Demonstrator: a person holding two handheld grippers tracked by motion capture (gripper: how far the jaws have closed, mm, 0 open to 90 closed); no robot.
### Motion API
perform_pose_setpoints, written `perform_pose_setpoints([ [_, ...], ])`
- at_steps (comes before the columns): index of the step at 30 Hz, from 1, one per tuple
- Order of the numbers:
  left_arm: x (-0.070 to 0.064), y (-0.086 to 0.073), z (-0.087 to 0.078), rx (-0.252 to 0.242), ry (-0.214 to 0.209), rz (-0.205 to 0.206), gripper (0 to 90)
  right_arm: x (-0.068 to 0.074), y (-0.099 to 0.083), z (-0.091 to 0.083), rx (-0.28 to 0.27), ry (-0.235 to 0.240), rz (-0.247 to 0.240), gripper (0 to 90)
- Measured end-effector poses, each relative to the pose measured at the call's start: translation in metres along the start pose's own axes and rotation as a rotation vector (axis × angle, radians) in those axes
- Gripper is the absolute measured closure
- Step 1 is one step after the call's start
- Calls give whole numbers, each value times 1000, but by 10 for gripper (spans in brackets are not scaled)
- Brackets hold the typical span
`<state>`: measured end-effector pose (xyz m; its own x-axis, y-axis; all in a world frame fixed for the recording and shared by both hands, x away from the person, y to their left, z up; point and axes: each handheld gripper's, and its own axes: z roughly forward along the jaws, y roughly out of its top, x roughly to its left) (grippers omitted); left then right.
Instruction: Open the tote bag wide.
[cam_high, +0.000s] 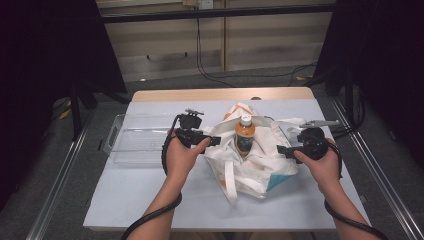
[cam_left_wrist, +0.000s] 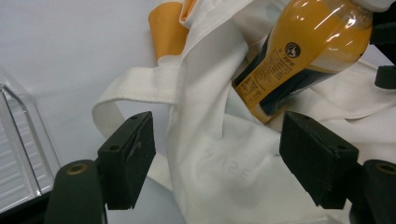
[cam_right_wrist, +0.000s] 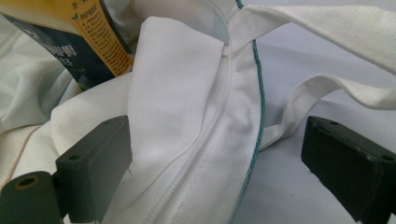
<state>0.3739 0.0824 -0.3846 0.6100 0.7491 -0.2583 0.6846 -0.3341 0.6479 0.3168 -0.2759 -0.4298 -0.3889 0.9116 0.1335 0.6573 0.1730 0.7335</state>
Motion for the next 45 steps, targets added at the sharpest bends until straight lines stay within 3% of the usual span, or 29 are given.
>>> perform_pose_setpoints([
  [5, -3, 5, 2, -11, -9, 10, 268, 1, 1, -1, -4, 7, -7, 89],
  [10, -5, 8, 5, -14, -13, 17, 370, 3, 1, 0, -3, 13, -10, 97],
  [14, -5, 10, 11, -3, -21, 34, 514, 4, 1, 1, -4, 26, -30, 124],
  [19, -3, 12, 19, 5, -22, 48, 613, 5, 1, 1, -3, 39, -35, 154],
  [24, 2, 15, 27, -9, -8, 59, 687, 6, 1, 1, -7, 64, -39, 221],
  [25, 2, 15, 30, -30, 3, 45, 693, 6, 1, 1, -7, 67, -41, 233],
  [26, 4, 17, 30, -22, 6, 61, 709, 6, 1, 1, -13, 72, -49, 270],
  [27, 4, 17, 31, -36, 5, 48, 726, 6, 1, 1, -14, 79, -54, 298],
  [30, 6, 21, 33, -42, 10, 71, 764, 8, 1, 1, -18, 89, -66, 363],
  [32, 6, 23, 36, -51, 13, 63, 774, 8, 0, 2, -14, 97, -58, 388],
  [34, 7, 24, 39, -50, 20, 84, 794, 9, -1, 3, -24, 91, -70, 485],
  [36, 7, 25, 44, -57, 18, 77, 806, 7, -2, 3, -38, 108, -61, 543],
  [38, 7, 25, 48, -51, 17, 71, 813, 6, -1, 0, -59, 97, -65, 617],
  [39, 9, 26, 48, -31, 23, 108, 820, 6, -1, -1, -61, 97, -69, 649],
  [40, 9, 26, 50, -35, 23, 108, 830, 6, 0, -2, -71, 106, -72, 693],
  [42, 9, 27, 53, -34, 34, 111, 831, 7, 0, -1, -67, 130, -69, 739],
  [44, 9, 28, 56, -51, 41, 86, 833, 8, -2, 1, -55, 137, -79, 761],
  [45, 11, 29, 56, -34, 44, 108, 835, 9, -3, 3, -45, 141, -81, 776],
])
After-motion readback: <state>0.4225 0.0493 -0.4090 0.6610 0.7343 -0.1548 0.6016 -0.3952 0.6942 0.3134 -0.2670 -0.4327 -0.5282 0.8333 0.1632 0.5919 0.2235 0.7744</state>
